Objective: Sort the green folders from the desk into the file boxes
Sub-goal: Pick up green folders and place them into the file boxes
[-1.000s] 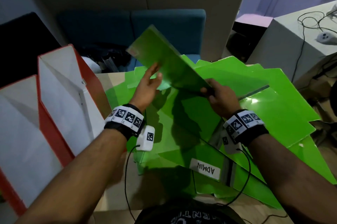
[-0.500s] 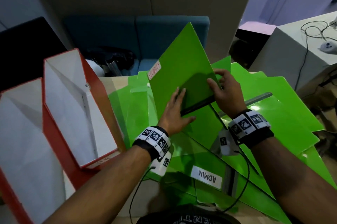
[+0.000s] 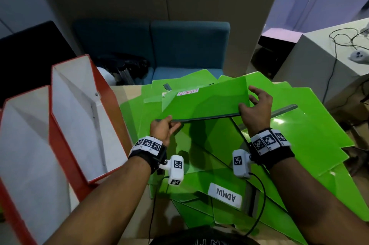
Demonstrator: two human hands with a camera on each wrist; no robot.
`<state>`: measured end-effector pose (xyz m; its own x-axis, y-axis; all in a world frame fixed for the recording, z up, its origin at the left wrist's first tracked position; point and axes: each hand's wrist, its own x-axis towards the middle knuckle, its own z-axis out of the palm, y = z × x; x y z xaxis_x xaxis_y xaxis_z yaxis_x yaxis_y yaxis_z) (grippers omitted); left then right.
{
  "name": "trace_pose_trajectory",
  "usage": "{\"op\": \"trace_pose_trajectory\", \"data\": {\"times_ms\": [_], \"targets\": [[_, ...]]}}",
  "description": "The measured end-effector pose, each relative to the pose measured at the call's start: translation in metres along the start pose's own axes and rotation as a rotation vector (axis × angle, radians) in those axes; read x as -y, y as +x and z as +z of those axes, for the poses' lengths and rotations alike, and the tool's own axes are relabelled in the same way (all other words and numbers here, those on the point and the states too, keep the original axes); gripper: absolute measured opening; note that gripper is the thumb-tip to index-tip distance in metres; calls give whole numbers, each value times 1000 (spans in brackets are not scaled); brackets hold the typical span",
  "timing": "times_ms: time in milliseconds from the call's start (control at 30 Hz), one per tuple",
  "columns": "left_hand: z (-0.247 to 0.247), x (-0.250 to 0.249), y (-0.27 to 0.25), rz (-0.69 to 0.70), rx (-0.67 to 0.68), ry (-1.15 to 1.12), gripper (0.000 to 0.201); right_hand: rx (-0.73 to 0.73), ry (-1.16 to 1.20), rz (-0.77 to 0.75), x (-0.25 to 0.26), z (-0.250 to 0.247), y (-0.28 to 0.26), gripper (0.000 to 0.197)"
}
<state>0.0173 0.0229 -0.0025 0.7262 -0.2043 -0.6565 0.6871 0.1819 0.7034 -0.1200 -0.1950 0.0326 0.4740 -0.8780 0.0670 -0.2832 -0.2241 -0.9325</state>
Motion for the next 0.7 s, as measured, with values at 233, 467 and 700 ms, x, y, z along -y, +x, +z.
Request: {"op": "trace_pose_trajectory", "data": {"times_ms": [233,467,700], "targets": [[11,-30,-10,252,-10,-42,44,348,-502,28,-11,7,-3,41],[11,-82,-73,685,28,16,67,664,-273,-177,11,45,-29,36],[-38,-157,-135,1133,-23,7,51,753,-75,-519,99,125,-69,64]]}}
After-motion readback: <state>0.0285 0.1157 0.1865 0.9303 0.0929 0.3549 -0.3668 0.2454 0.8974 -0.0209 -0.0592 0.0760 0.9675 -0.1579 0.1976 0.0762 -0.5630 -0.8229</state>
